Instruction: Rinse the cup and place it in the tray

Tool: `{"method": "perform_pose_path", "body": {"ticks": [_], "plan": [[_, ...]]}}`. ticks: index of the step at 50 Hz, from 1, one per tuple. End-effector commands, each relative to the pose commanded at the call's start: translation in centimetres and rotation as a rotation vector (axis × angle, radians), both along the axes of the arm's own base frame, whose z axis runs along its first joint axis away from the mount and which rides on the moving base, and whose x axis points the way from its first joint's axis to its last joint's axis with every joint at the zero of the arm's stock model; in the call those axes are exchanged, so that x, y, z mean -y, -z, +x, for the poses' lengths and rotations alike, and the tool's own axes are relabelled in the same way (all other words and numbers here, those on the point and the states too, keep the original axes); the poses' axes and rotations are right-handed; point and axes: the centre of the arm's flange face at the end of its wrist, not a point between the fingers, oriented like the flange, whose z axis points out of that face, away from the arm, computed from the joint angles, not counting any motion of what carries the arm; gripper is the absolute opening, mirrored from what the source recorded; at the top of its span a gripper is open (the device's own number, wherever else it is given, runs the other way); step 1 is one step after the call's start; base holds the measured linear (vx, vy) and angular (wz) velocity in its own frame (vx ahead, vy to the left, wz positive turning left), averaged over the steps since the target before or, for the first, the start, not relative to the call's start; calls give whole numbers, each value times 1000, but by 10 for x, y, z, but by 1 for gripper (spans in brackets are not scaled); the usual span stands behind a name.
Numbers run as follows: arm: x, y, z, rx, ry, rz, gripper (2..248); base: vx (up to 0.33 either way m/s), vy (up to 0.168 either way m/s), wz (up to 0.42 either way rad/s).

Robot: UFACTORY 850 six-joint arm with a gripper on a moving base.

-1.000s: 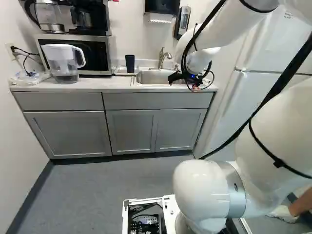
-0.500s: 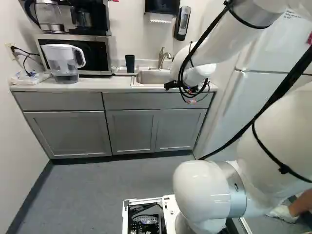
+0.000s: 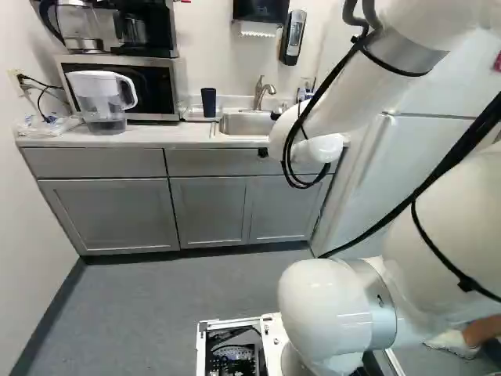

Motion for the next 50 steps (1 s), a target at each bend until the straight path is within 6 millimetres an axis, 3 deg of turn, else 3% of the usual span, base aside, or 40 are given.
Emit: {"method": "perform_pose_path", "body": {"ticks": [24, 50], "plan": [[-12, 36, -37, 89, -32, -10, 247, 0, 0, 0], [-19, 59, -66, 153, -55, -16, 247, 0, 0, 0]]}}
